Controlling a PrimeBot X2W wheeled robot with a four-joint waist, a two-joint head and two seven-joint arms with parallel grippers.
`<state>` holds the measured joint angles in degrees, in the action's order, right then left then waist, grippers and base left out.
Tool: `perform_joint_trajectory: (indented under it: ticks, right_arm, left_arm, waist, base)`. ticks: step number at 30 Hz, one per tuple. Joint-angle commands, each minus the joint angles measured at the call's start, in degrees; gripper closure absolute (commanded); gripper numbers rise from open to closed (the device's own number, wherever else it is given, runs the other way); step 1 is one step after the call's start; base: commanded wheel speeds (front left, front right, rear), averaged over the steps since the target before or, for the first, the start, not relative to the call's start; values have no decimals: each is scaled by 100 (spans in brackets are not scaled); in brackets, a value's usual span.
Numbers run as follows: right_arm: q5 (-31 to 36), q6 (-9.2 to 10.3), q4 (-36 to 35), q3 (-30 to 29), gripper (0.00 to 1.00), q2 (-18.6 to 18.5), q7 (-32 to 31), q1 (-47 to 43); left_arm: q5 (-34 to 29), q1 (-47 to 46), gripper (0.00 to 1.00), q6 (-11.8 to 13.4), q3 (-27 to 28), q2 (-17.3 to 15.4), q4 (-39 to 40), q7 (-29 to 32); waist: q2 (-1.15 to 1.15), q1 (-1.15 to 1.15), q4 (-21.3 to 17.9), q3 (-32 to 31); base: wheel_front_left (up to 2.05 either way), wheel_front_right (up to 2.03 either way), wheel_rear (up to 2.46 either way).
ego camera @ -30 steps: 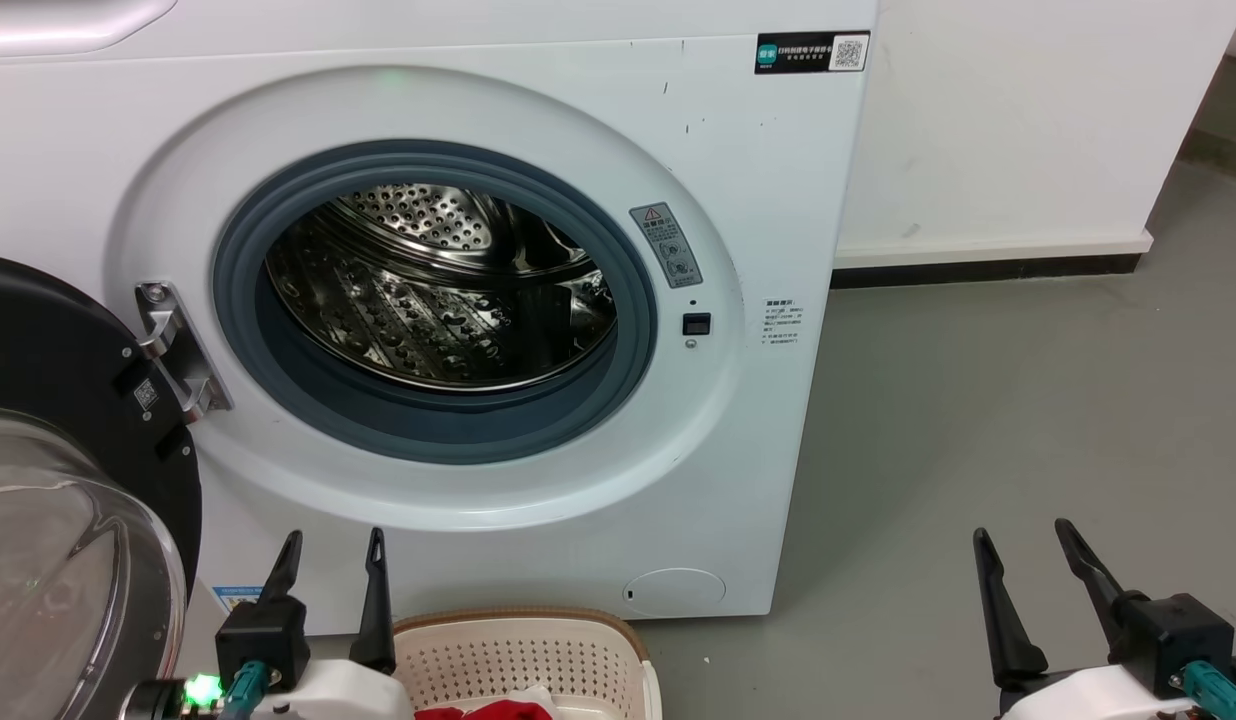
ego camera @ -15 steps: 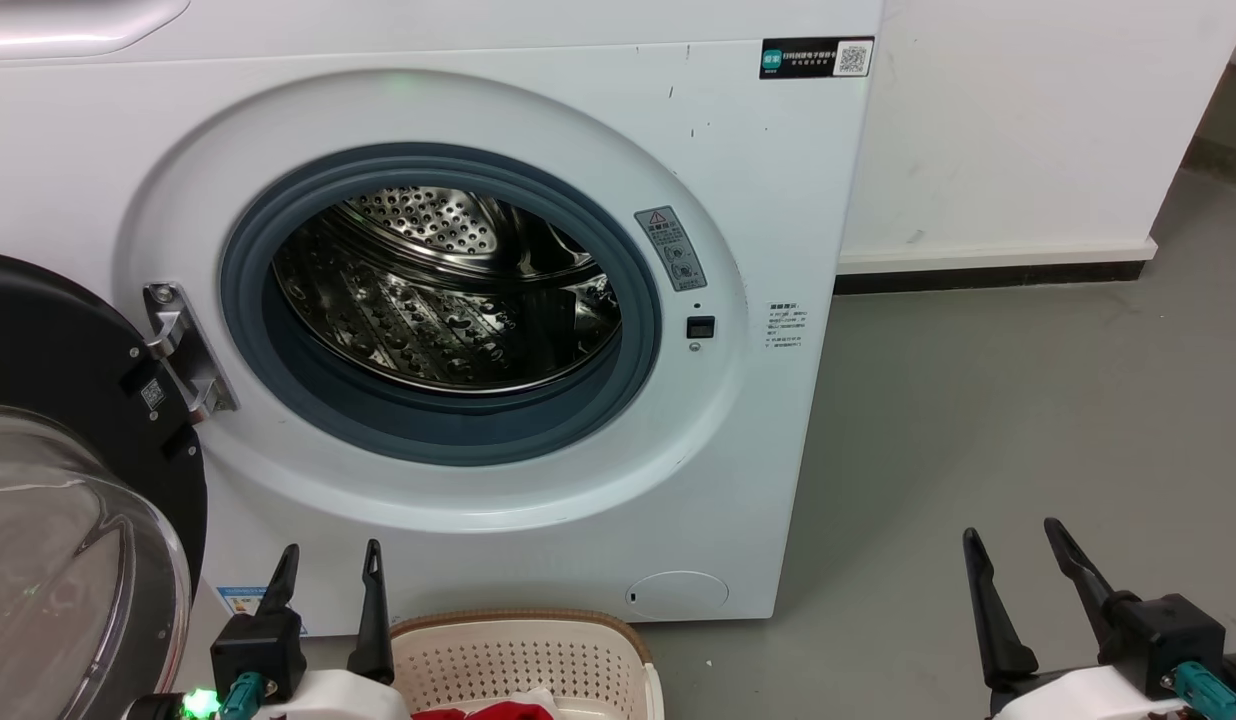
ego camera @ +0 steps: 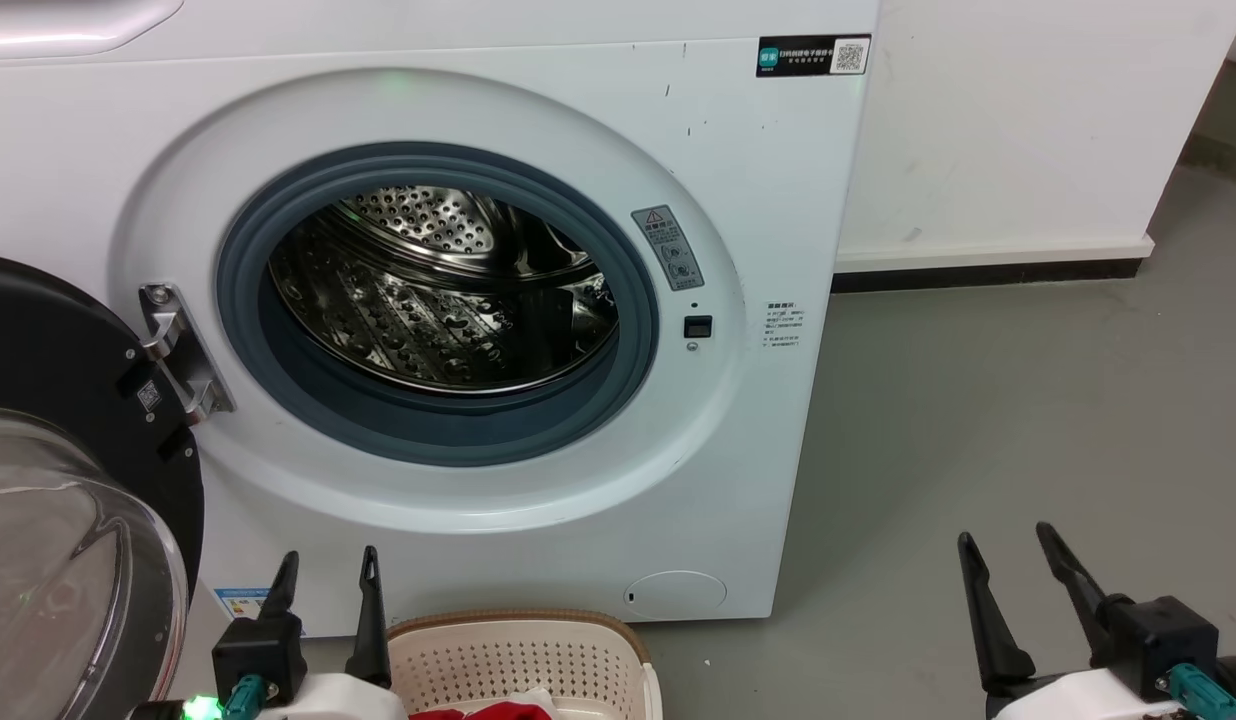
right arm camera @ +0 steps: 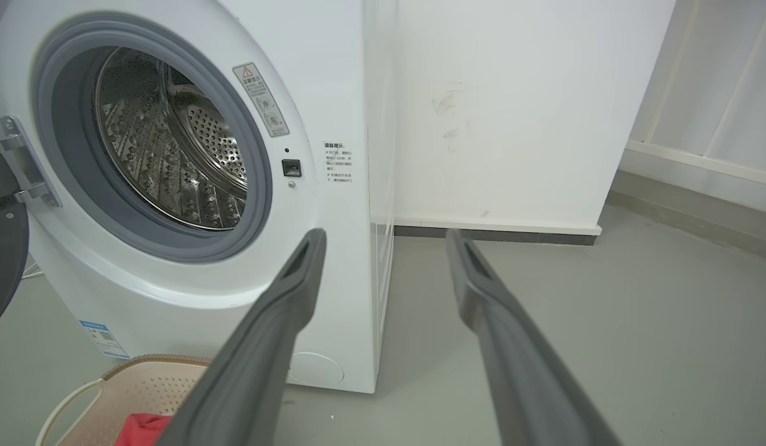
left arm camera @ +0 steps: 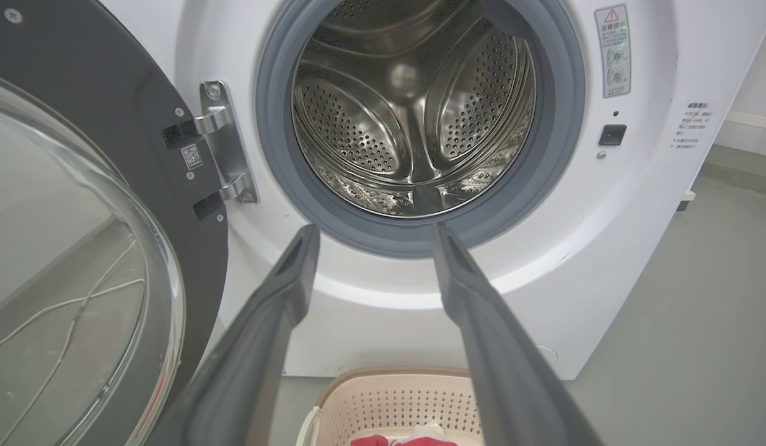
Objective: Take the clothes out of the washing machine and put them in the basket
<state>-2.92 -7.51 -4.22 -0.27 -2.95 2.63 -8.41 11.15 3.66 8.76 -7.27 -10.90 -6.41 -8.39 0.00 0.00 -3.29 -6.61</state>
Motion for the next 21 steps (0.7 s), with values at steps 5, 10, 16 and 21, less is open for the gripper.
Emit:
perform_joint_trajectory:
  ticks: [5, 10, 16, 21]
  right_arm:
    - [-181, -1, 197, 12, 100, 0, -9, -54]
    - [-845, -1, 303, -1, 100, -32, -49, 55]
    - [-1456, -1, 418, -11, 100, -60, -85, 170]
    - [-2027, 0, 520, -23, 100, -81, -117, 271]
  left_arm:
    - [170, 62, 100, -51, 39, 90, -216, 71]
    - [730, -34, 100, -162, 152, 140, -271, 190]
    - [1262, -95, 100, -268, 227, 186, -290, 271]
    - [1760, -157, 100, -366, 303, 230, -312, 351]
  waist:
    - [0, 0, 3, 8]
    - [0, 0, 17, 35]
    - [0, 0, 30, 62]
    - [0, 0, 43, 89]
  base:
    - [0, 0, 0]
    - [0, 0, 0]
    - [0, 0, 0]
    - [0, 0, 0]
